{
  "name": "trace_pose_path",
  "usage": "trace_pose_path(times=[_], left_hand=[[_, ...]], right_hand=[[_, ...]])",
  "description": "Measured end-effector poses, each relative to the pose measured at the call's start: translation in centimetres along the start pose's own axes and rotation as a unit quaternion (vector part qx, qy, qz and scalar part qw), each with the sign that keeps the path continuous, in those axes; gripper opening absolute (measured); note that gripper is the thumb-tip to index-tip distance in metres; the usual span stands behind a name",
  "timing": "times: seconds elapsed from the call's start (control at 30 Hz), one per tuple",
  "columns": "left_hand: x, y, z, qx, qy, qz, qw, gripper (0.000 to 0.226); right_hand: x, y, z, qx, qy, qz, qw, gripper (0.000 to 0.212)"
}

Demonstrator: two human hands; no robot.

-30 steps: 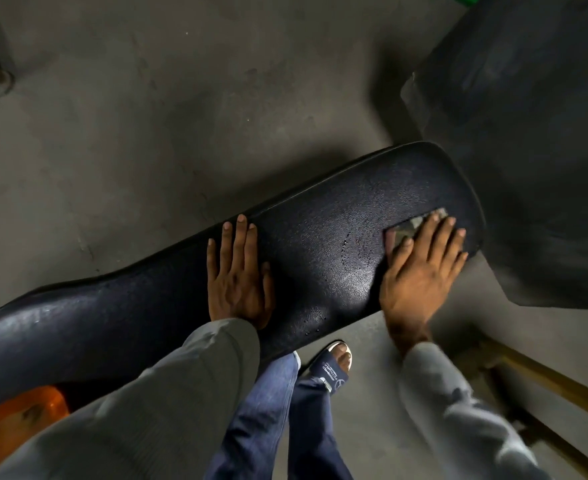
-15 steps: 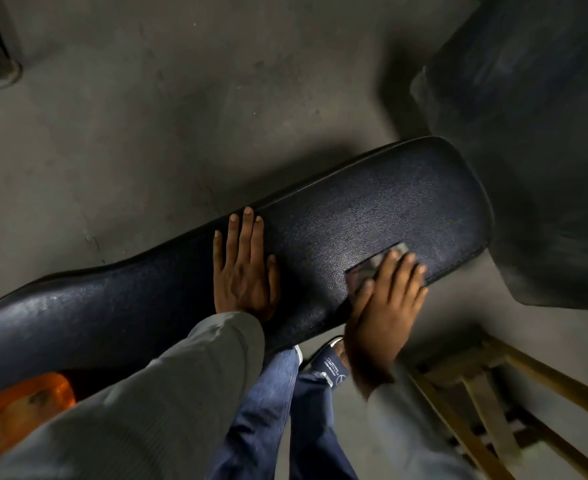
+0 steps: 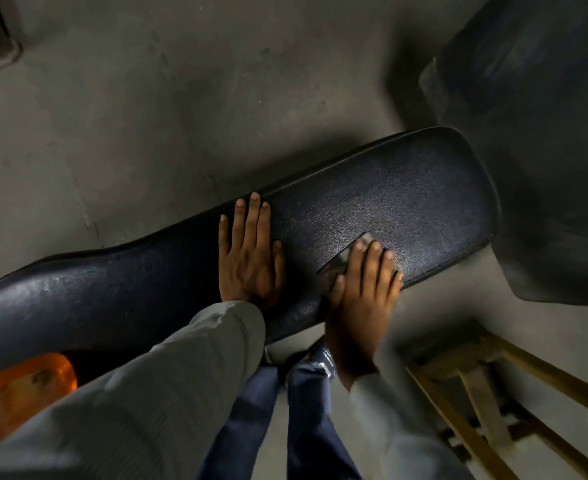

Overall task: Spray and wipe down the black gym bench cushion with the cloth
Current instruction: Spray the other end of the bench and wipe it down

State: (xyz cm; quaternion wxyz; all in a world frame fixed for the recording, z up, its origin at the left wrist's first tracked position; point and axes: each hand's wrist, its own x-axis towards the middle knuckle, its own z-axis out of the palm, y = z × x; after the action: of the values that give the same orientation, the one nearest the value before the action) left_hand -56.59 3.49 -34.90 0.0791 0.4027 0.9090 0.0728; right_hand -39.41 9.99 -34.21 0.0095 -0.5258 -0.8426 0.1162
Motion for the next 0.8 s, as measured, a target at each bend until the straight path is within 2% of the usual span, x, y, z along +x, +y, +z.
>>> trace_pose_path(times=[0.1, 0.23, 0.3, 0.43, 0.5, 0.63, 0.73, 0.8], left_hand=[[0.0, 0.1, -0.1, 0.000, 0.000, 0.002, 1.000, 0.065], [0.0, 0.0, 0.0, 0.003, -0.001, 0.006, 1.000, 0.067], [0.0, -0.1, 0.0, -0.001, 0.005, 0.007, 1.000, 0.067], [-0.3, -0.3, 0.1, -0.024, 0.032, 0.020, 0.999, 0.065], [-0.4, -0.7, 0.0, -0.062, 0.041, 0.029, 0.997, 0.062], [-1.7, -3.4, -1.3, -0.188, 0.070, 0.052, 0.978, 0.054], [-4.0, -6.5, -2.5, -0.164, 0.091, 0.029, 0.982, 0.055], [-5.3, -8.4, -2.9, -0.126, 0.084, 0.013, 0.988, 0.059]], right_hand=[[-1.8, -1.3, 0.4, 0.001, -0.046, -0.086, 0.995, 0.065], [3.5, -0.9, -0.2, -0.006, -0.052, -0.204, 0.978, 0.062], [5.8, -0.4, -0.7, -0.008, -0.034, -0.167, 0.985, 0.061], [3.6, -1.2, -0.8, -0.009, 0.011, -0.001, 1.000, 0.062], [0.2, -2.9, -0.5, 0.000, 0.004, 0.008, 1.000, 0.062], [-5.2, -7.0, 1.5, -0.014, -0.038, -0.139, 0.989, 0.063], [-3.9, -8.9, 1.7, -0.007, -0.041, -0.259, 0.965, 0.061], [-1.4, -8.4, 1.3, -0.017, -0.045, -0.271, 0.961, 0.061]])
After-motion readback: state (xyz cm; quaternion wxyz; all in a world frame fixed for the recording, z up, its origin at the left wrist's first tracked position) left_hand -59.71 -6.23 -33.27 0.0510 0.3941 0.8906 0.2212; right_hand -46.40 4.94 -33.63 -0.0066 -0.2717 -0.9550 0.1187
